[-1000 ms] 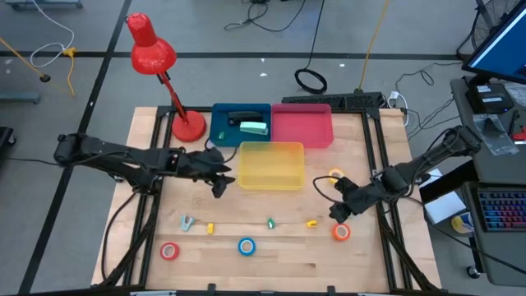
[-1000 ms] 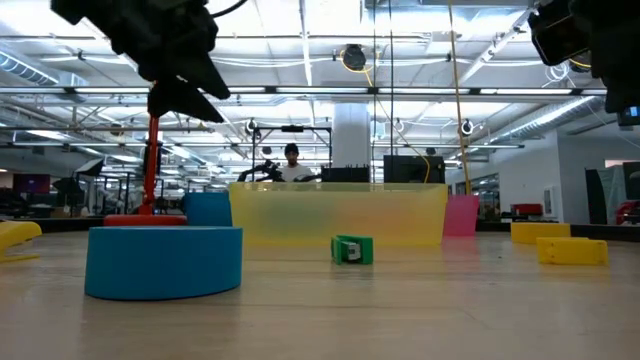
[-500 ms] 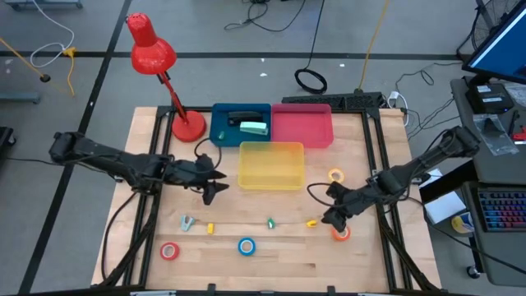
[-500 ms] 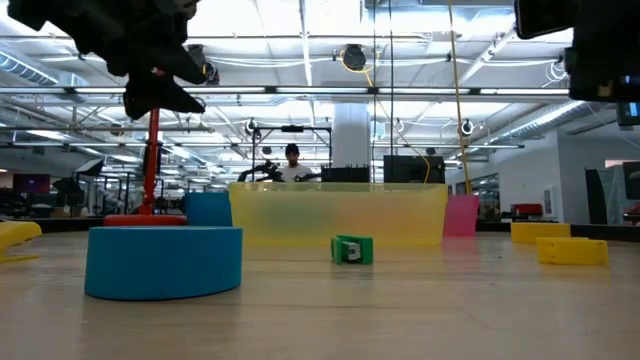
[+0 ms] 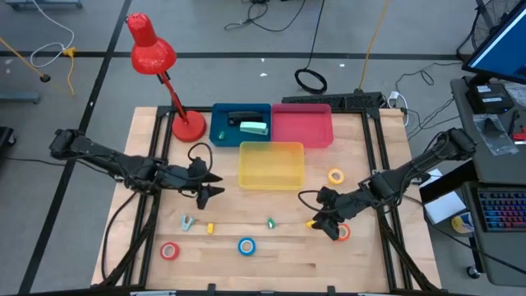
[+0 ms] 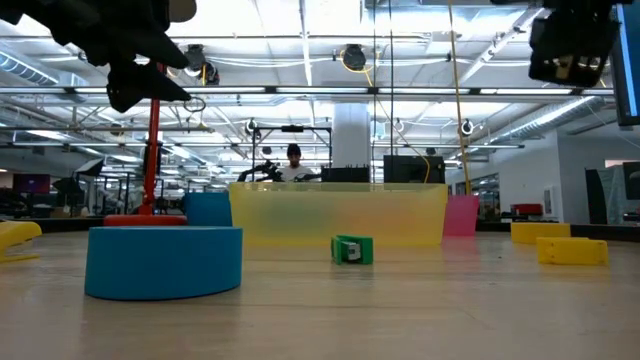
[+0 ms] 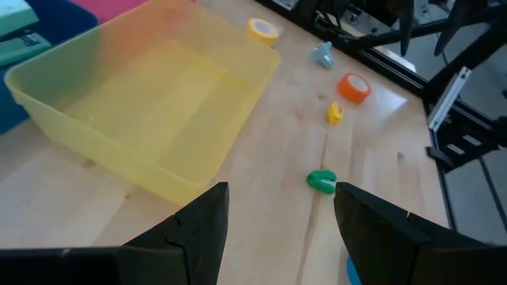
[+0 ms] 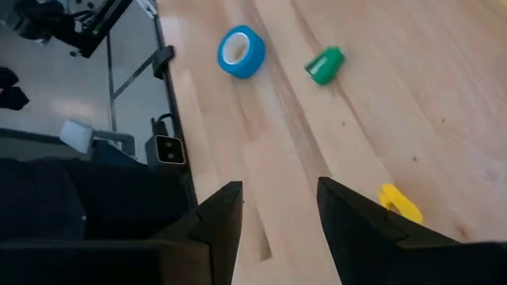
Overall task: Pick and place Stapler, Stapler remover, tape
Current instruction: Put the right yellow stapler into the blue bin
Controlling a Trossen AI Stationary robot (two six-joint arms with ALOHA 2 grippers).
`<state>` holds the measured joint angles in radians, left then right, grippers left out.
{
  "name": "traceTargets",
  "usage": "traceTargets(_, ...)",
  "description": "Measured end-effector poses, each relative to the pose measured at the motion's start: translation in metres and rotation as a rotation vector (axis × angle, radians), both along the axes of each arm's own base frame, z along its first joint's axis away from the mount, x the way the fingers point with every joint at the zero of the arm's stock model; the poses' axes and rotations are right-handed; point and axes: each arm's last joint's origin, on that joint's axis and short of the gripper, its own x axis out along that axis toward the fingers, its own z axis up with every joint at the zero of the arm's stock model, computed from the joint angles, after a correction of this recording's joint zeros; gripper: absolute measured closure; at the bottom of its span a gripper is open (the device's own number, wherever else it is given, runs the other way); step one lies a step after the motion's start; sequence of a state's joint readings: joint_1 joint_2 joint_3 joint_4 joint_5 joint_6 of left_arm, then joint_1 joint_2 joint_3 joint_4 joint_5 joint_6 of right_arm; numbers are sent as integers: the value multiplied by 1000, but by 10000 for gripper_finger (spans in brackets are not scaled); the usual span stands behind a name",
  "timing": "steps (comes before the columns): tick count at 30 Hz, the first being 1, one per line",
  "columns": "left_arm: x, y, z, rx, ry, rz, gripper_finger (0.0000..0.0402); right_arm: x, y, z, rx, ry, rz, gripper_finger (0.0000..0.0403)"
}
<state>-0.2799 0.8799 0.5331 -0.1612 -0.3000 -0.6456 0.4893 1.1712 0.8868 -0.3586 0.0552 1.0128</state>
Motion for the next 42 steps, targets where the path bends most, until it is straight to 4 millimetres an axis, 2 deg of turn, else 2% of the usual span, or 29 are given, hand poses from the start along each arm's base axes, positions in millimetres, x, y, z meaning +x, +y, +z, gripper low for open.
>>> traceTargets(16, -8, -20, 1, 45, -21, -48, 172, 41, 13, 42, -244, 131, 106, 248)
traceTargets(21, -10, -24, 2, 60, -30, -42, 172, 54, 17, 41, -285, 140, 143, 248)
traceTargets(26, -11, -26, 2, 81, -31, -56, 172, 58, 10, 38, -287, 154, 119, 248)
traceTargets(35, -11, -25, 2, 122, -31, -60, 172, 69, 9, 45, -266, 42, 109, 248)
traceTargets(42, -11, -25, 2, 135, -30, -67, 172, 77, 6, 52, -361, -96, 176, 248)
